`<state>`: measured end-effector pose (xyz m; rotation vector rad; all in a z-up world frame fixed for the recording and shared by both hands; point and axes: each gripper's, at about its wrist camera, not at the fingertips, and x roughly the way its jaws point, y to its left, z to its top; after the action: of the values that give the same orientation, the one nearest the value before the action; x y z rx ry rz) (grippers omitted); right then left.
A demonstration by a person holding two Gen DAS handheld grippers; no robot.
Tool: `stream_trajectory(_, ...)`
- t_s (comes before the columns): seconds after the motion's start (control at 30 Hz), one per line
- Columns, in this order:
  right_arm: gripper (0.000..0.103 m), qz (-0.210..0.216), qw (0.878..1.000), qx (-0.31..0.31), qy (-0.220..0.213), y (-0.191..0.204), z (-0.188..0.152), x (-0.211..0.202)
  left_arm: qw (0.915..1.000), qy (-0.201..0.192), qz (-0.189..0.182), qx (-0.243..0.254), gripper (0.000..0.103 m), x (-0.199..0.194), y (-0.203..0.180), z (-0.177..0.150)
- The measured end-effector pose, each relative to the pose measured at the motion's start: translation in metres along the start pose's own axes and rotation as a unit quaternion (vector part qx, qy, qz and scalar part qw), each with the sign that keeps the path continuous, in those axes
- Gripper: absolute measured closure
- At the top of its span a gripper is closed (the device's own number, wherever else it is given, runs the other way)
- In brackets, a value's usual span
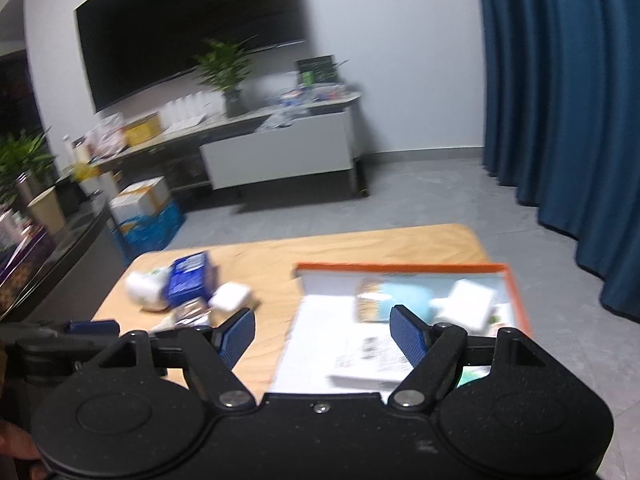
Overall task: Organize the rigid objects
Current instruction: 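Withdraw both open tools from the tray toward the table, then grasp the white SUPERB diffuser with the left tool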
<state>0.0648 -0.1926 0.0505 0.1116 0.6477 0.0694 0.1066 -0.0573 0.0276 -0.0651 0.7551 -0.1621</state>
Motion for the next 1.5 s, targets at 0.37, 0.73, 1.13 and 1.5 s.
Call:
stream_trajectory(0.37, 0.015, 0.040, 0.999, -0.023, 0.021, 0.049, -0.006, 0.020, 0.9985, -0.004, 0.038, -0.039, 0.001, -0.012, 0.055, -0.011)
stream_trajectory(0.73, 0.015, 0.048, 0.998, -0.029, 0.030, 0.055, -0.007, 0.035, 0.9968, -0.012, 0.065, -0.045, 0.000, 0.028, 0.092, 0.009)
stream_trajectory(1.13, 0.015, 0.053, 0.997, -0.024, 0.047, 0.044, -0.004, 0.059, 0.9952, 0.004, 0.088, 0.044, 0.000, 0.100, 0.102, 0.035)
stream_trajectory(1.5, 0.015, 0.068, 0.995, -0.034, 0.067, 0.059, 0.003, 0.103, 0.9970, -0.012, 0.062, 0.046, 0.037, 0.105, 0.104, 0.027)
